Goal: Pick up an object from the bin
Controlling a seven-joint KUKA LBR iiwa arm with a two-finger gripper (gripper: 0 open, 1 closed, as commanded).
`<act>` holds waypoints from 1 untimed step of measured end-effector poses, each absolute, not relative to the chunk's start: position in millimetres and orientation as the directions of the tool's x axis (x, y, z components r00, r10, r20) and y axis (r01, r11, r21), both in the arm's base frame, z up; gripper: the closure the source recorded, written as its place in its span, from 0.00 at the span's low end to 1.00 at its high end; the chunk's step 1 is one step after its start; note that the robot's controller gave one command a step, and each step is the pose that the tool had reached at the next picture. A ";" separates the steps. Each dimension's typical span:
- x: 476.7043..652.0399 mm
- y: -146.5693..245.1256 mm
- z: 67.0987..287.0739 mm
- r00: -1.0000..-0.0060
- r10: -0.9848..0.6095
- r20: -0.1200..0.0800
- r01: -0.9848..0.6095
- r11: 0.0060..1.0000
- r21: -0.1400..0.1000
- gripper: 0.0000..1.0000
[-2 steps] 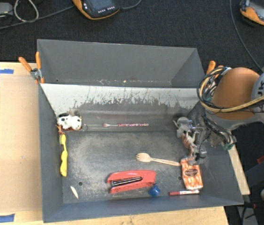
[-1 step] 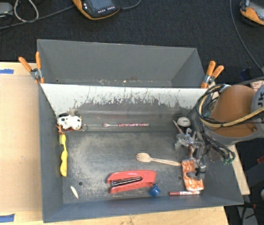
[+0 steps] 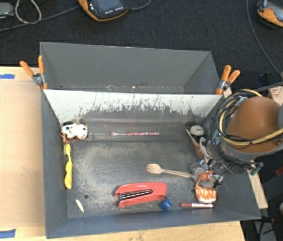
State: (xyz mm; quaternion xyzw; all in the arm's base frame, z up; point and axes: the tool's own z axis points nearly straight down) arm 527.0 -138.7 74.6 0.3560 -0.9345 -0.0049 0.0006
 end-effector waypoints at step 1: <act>527.0 -138.5 74.7 -0.746 -0.666 -0.002 -0.666 0.746 0.009 1.00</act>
Offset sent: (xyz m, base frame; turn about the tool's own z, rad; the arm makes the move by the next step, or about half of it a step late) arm -0.0016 -0.0040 0.0370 0.0358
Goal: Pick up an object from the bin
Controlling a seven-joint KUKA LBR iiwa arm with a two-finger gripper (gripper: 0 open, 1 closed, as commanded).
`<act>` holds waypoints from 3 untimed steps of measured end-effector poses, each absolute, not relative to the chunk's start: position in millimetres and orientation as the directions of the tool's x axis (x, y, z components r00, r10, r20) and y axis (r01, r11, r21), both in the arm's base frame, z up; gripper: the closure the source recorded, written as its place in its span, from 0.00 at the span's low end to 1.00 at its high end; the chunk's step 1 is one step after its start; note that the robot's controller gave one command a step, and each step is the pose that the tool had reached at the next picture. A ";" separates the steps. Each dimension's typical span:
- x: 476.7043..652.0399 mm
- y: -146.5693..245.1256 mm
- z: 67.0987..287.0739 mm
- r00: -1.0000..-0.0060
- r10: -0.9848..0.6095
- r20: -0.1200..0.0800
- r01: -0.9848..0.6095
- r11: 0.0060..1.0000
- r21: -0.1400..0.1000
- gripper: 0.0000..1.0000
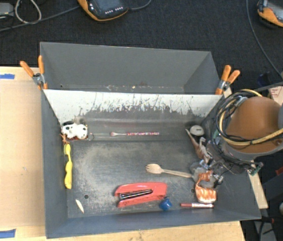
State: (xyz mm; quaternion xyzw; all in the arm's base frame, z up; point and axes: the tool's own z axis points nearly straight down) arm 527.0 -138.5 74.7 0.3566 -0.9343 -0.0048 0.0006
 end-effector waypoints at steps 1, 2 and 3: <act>525.3 -141.0 108.8 -0.768 -0.641 -0.003 -0.641 0.767 0.011 1.00; 520.4 -141.3 102.1 -0.747 -0.665 -0.002 -0.665 0.747 0.012 1.00; 515.9 -134.0 172.6 -0.780 -0.626 -0.001 -0.626 0.780 0.015 1.00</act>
Offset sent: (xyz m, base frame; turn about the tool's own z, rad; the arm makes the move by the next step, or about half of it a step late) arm -0.0111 -0.0047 0.0136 -0.0292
